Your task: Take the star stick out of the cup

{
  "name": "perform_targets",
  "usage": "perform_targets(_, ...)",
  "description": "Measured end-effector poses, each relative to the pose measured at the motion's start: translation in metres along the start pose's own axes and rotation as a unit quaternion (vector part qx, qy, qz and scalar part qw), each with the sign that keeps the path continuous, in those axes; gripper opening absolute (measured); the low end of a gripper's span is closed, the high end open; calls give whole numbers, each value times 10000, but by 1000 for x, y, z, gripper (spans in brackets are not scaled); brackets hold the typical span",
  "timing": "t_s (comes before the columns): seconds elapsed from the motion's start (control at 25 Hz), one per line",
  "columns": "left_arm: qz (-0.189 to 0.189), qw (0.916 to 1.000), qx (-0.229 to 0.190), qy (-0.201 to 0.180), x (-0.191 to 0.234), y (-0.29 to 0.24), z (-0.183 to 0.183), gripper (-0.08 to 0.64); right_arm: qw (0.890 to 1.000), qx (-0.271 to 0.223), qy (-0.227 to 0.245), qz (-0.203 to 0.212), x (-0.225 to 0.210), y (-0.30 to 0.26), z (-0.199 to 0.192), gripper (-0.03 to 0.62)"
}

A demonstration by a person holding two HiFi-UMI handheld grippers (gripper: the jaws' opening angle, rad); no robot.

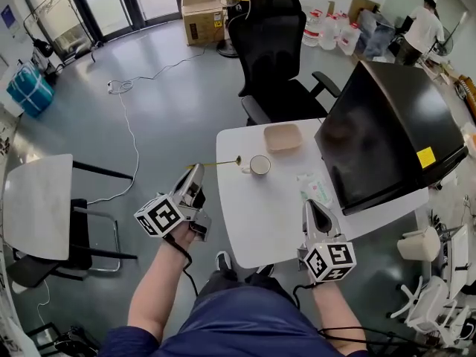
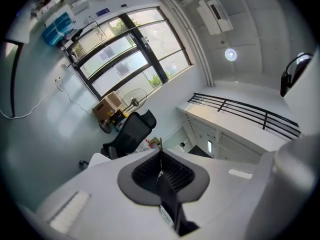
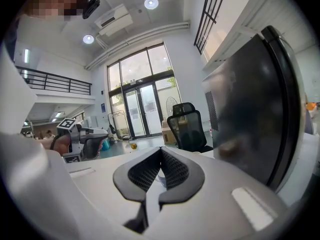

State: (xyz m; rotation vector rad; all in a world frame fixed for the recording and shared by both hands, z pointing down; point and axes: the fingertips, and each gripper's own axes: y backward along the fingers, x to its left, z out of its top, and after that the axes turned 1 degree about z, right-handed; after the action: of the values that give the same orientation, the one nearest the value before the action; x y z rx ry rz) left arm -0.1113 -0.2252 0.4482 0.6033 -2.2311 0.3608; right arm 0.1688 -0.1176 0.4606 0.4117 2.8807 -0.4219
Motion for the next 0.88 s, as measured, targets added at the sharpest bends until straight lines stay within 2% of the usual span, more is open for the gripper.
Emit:
perform_targets(0.52,106,9974,-671,-252,-11,53,41,8,9992,-317,199,115,7,-14,34,6)
perform_targets(0.68,-24,9970,-772,-57,-13,66,40,8,9990,-365,227,150,11,-17,41,6)
perform_targets(0.76,115,9963,-813,-268,-9,74,43,8,9989,-366,246,181,14,-19,41,7)
perform_targets(0.88,150,9958,-835,-345,-10,80,43,8,9986,-384,265,236,16,-22,41,6)
